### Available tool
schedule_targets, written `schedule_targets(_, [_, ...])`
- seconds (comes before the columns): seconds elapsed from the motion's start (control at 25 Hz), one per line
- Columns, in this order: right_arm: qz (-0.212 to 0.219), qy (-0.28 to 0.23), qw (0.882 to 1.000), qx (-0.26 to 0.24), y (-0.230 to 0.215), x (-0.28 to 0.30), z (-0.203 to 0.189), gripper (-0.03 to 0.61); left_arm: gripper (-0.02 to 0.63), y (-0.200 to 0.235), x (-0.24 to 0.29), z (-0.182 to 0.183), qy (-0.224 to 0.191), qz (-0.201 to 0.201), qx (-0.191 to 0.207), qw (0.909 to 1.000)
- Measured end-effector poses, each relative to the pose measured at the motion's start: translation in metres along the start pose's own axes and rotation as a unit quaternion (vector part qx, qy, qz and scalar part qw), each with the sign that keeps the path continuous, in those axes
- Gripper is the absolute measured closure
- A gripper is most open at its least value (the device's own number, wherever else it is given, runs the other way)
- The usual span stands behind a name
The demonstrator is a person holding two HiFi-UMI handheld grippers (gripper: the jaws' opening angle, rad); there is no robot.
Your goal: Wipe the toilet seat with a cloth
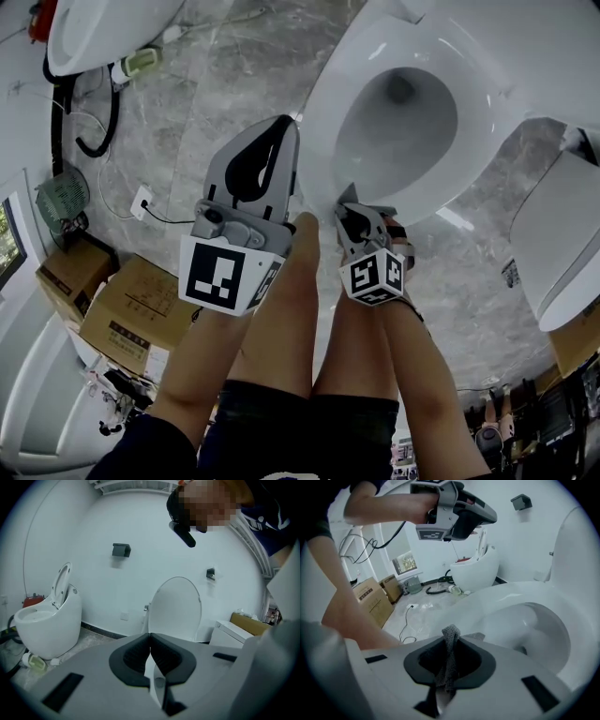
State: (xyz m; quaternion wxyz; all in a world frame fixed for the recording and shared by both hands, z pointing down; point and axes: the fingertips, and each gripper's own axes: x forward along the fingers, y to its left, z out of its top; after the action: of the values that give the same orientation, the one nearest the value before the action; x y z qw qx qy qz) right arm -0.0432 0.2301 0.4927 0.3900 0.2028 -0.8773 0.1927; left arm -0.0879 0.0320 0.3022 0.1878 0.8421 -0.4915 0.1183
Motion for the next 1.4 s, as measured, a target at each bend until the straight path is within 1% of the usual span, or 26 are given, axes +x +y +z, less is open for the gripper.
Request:
schedule_targets(0.08, [0.011, -0.023, 1.000, 0.010, 0.010, 0.021, 0.030, 0.516, 0.594, 0.003, -0.001, 0.000, 0.003, 0.000, 0.001, 1.0000])
schedule_targets(0.16, [0.023, -0.041, 0.999, 0.002, 0.017, 0.036, 0.054, 0.514, 0.594, 0.006, -0.001, 0.003, 0.003, 0.002, 0.002, 1.0000])
schedule_targets(0.24, [0.037, -0.045, 0.998, -0.019, 0.022, 0.047, 0.069, 0.514, 0.594, 0.008, 0.001, 0.006, 0.000, 0.004, 0.003, 1.0000])
schedule_targets(0.32, [0.046, -0.041, 0.997, -0.046, 0.027, 0.048, 0.070, 0.514, 0.594, 0.012, 0.001, 0.008, -0.001, 0.006, 0.003, 1.0000])
schedule_targets(0.4, [0.049, -0.035, 0.997, -0.057, 0.027, 0.039, 0.060, 0.515, 0.594, 0.014, 0.000, 0.008, 0.000, 0.006, 0.001, 1.0000])
schedule_targets(0.48, [0.048, -0.022, 0.997, -0.050, 0.020, 0.024, 0.039, 0.514, 0.594, 0.016, 0.001, 0.009, 0.002, 0.005, 0.001, 1.0000])
schedule_targets(0.56, [0.038, 0.001, 0.999, -0.031, 0.005, 0.005, 0.011, 0.514, 0.594, 0.019, 0.002, 0.010, 0.003, 0.004, -0.001, 1.0000])
schedule_targets(0.68, [-0.001, 0.038, 0.999, 0.006, -0.027, -0.020, -0.023, 0.514, 0.594, 0.024, 0.003, 0.012, 0.003, 0.004, -0.003, 1.0000])
schedule_targets(0.76, [-0.016, 0.053, 0.998, 0.029, -0.041, -0.025, -0.031, 0.514, 0.594, 0.028, 0.005, 0.012, 0.003, 0.006, -0.004, 1.0000])
schedule_targets(0.8, [-0.016, 0.055, 0.998, 0.032, -0.041, -0.023, -0.030, 0.514, 0.594, 0.031, 0.006, 0.012, 0.003, 0.007, -0.005, 1.0000])
schedule_targets(0.92, [0.012, 0.041, 0.999, 0.024, -0.026, -0.004, -0.011, 0.515, 0.594, 0.038, 0.009, 0.013, 0.001, 0.012, -0.008, 0.9999])
schedule_targets(1.0, [0.030, 0.016, 0.999, 0.031, -0.017, 0.011, 0.012, 0.515, 0.594, 0.043, 0.008, 0.015, -0.001, 0.015, -0.008, 0.9999])
schedule_targets(1.08, [0.039, -0.013, 0.999, 0.030, -0.012, 0.026, 0.037, 0.515, 0.594, 0.047, 0.007, 0.015, -0.001, 0.018, -0.009, 0.9998])
schedule_targets(1.16, [0.037, -0.038, 0.999, 0.001, -0.013, 0.041, 0.063, 0.515, 0.594, 0.051, 0.006, 0.014, 0.001, 0.020, -0.009, 0.9997])
schedule_targets(1.28, [0.029, -0.063, 0.995, -0.074, -0.020, 0.061, 0.097, 0.514, 0.594, 0.057, 0.004, 0.013, 0.001, 0.024, -0.011, 0.9996])
schedule_targets(1.4, [0.038, -0.079, 0.990, -0.109, -0.030, 0.073, 0.116, 0.514, 0.594, 0.060, 0.002, 0.014, 0.000, 0.027, -0.011, 0.9996])
